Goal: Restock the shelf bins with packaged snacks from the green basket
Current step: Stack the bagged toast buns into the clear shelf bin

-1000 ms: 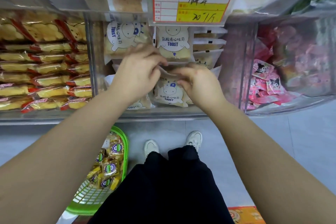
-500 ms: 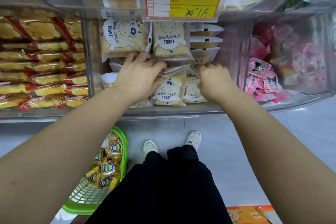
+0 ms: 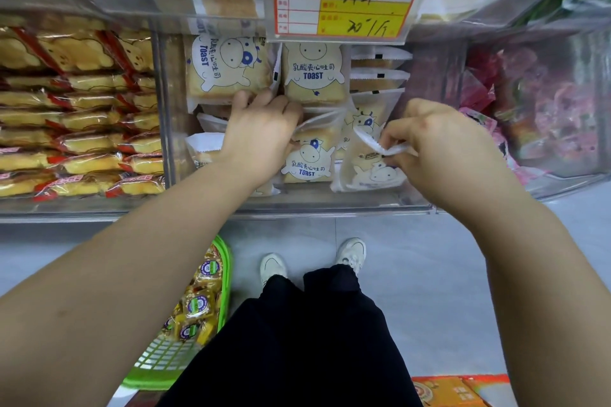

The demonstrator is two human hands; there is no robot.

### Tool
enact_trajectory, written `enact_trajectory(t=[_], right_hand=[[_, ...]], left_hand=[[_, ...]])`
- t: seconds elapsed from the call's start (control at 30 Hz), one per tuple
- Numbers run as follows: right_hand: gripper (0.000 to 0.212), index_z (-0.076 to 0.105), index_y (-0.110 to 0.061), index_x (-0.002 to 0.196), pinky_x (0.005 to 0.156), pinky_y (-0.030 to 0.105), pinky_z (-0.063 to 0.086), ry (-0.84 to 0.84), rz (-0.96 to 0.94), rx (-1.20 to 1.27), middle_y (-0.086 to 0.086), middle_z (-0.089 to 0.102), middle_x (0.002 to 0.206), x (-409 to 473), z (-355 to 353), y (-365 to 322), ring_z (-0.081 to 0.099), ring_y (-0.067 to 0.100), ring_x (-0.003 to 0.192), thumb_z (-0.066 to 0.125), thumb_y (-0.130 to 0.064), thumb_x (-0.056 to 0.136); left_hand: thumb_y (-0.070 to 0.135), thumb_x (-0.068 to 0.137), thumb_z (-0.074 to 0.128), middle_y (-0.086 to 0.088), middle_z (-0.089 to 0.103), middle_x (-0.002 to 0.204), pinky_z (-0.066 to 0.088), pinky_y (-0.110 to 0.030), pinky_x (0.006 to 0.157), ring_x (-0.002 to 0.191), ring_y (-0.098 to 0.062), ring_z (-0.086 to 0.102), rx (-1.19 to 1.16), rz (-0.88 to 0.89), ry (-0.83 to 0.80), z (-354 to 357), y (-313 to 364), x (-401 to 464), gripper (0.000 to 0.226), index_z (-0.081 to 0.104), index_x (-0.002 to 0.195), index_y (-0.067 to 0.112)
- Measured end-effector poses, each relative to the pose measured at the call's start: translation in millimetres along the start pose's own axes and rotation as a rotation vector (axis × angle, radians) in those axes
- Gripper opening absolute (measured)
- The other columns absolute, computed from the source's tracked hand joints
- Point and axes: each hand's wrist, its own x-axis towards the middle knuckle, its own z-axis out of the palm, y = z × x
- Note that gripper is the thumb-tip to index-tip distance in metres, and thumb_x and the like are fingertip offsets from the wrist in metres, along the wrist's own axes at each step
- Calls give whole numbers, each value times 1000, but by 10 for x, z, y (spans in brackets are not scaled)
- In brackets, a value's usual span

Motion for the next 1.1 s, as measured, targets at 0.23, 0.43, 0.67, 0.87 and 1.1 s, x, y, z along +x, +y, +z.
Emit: enact_trajectory(t=[0.23,0.43,0.67,0.87,1.1], right_hand=[[20,72,-21,92,75,32,45,-72,-75,316,-6,48,86,175,443,-389,55,20,92,76,-24,72],[16,69,-24,83,80,30,51,-93,138,896,-12,60,77,270,581,-295,58,9,78,76,-33,72],[33,56,-15,119,88,35,49,-103,544,1078,1,63,104,513,800,2,60,22,100,59,-20,86],[30,64,-20,106,84,35,50,-106,577,1348,0,70,102,760,867,-143,64,20,97,70,-23,77],[18,70,-21,81,73,23,54,23,347,1310,-9,72,77,543,947,-89,67,6,73,67,-4,80]], left_hand=[[25,85,62,2,65,104,26,-28,89,106,-21,53,-445,18,-145,-171,-167,72,20,64,104,17],[64,79,53,5,61,118,38,-29,89,108,-12,52,-635,24,-351,-315,-261,-90,56,58,117,24],[56,72,66,-4,48,133,26,-34,96,122,-25,37,-392,-31,-243,-114,-178,-244,73,41,132,22],[64,68,60,-5,51,129,21,-37,89,121,-27,35,-234,-33,-227,-74,-126,-197,81,44,134,20],[37,70,75,-9,57,109,27,-33,85,106,-29,52,-292,61,-88,-76,11,-324,54,56,114,11]])
